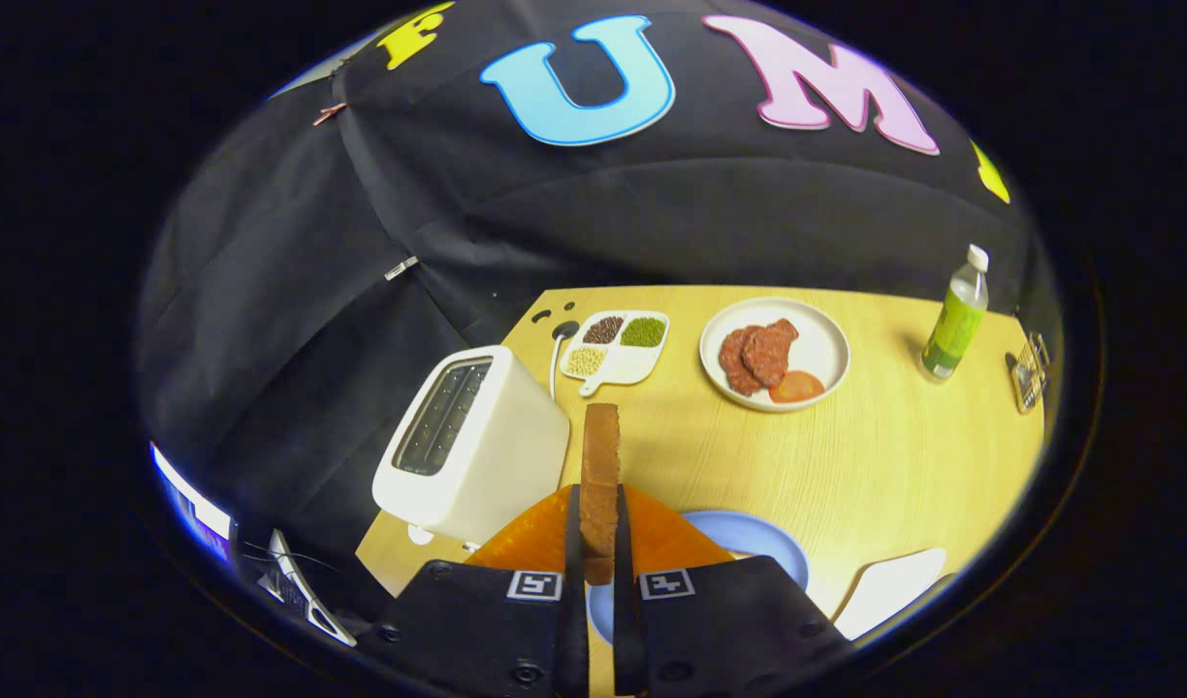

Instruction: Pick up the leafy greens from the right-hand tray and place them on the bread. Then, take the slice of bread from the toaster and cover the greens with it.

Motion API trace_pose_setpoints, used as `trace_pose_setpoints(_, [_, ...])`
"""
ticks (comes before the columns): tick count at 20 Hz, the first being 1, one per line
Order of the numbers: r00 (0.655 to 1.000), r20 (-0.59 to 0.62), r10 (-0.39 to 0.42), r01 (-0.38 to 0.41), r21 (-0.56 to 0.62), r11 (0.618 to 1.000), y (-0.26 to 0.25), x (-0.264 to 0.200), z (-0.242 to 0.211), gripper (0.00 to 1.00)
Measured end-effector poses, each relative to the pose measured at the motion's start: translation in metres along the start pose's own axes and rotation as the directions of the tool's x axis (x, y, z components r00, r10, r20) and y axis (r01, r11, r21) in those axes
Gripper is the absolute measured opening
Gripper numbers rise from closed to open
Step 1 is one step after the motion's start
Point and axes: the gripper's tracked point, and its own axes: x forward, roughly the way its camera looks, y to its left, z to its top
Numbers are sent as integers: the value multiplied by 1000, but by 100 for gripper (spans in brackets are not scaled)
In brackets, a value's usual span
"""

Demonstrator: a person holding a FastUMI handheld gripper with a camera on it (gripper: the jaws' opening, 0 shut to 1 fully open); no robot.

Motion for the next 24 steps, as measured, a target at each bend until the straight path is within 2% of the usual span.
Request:
trace_pose_setpoints(6, [997,-62,-36,40,55,998,-39,-4,-51,14])
trace_pose_setpoints(12, [994,-77,-81,88,90,992,-69,-10,-66,14])
trace_pose_setpoints(18, [987,-91,-136,142,63,988,-88,-12,-81,14])
trace_pose_setpoints(20, [984,-96,-150,156,67,985,-94,-11,-83,16])
trace_pose_setpoints(24, [974,-116,-195,203,62,977,-108,-13,-94,24])
